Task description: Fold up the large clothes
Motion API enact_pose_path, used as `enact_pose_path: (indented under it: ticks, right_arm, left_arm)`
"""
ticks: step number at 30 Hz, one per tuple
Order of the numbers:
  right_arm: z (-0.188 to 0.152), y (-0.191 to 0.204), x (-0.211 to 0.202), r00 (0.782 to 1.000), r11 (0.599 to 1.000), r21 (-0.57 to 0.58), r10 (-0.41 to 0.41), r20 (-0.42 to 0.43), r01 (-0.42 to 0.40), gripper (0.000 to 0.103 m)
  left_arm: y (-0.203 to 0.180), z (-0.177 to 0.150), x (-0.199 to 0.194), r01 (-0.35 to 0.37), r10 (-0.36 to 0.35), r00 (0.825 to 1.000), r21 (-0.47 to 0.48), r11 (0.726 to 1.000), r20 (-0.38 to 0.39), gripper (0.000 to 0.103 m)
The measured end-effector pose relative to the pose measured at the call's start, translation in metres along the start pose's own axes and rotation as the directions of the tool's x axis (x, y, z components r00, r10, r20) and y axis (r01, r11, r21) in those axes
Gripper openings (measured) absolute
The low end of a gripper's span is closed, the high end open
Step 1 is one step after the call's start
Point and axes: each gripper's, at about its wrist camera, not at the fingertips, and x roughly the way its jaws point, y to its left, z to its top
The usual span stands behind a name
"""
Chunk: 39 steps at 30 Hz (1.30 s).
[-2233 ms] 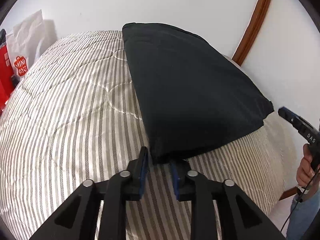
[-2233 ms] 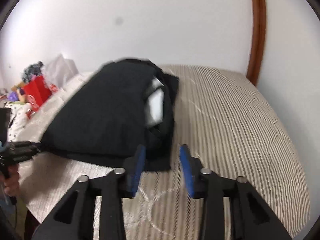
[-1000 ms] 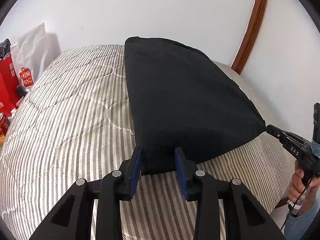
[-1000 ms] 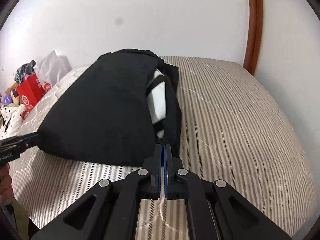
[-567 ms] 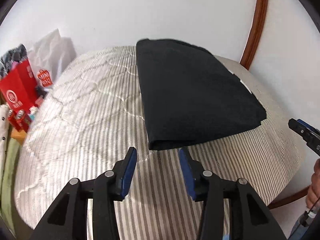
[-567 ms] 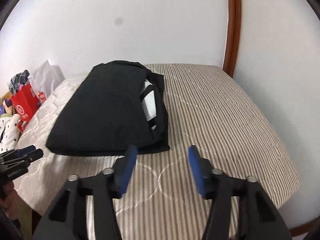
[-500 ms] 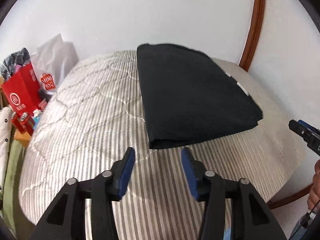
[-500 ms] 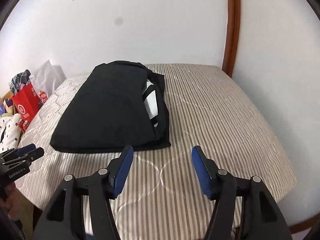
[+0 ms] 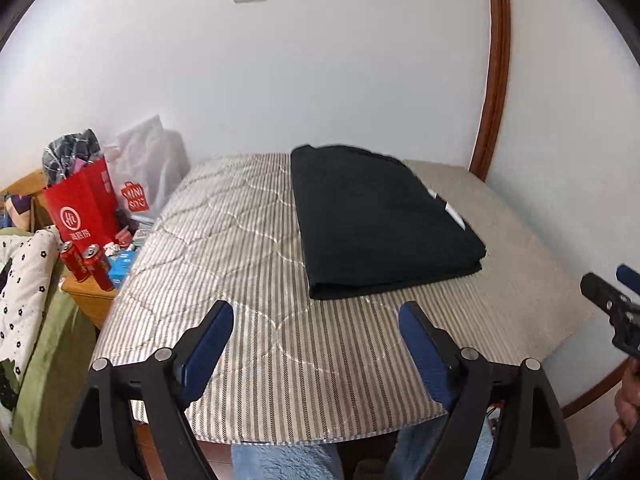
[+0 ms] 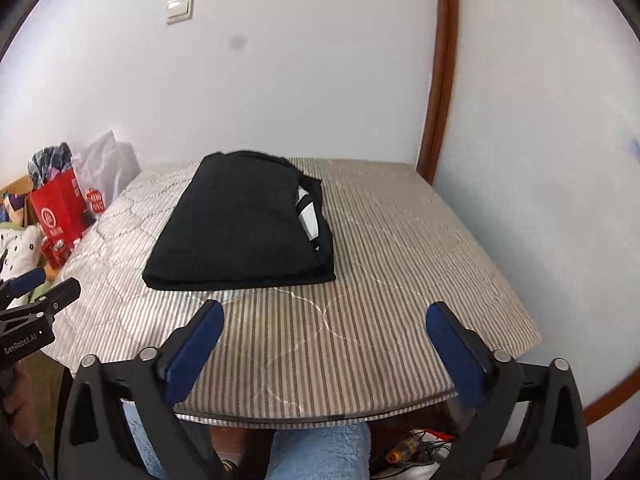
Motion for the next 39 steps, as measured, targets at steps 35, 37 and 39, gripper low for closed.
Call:
enact_pose_path:
  ticks: [35,37,39]
  right_arm:
    - [-0.022,-0.013,-0.034,0.994,0.992,0.074,-0.106,0.003,0.106,0.103]
    - [-0.022,-0.011,-0.034,0.994,0.992,0.071,-0.105,0.005,0.104,0.103]
    - [-0.022,-0.009,-0.034,0.995,0.992,0.065,-0.104,0.003,0.104,0.103]
  left_arm:
    - [-0.02,-0.005,-0.03,-0.037,0.034,0.998,0.042,0.998,0.058,0.096]
    - [-0.019,-0.005,-0.03,-0.041,0.039,0.998,0.043,0.998,0.057,0.096]
    - [-0.018,-0.005,-0.03,-0.04,0.038,0.998,0.04,0.998,0.055,0.096]
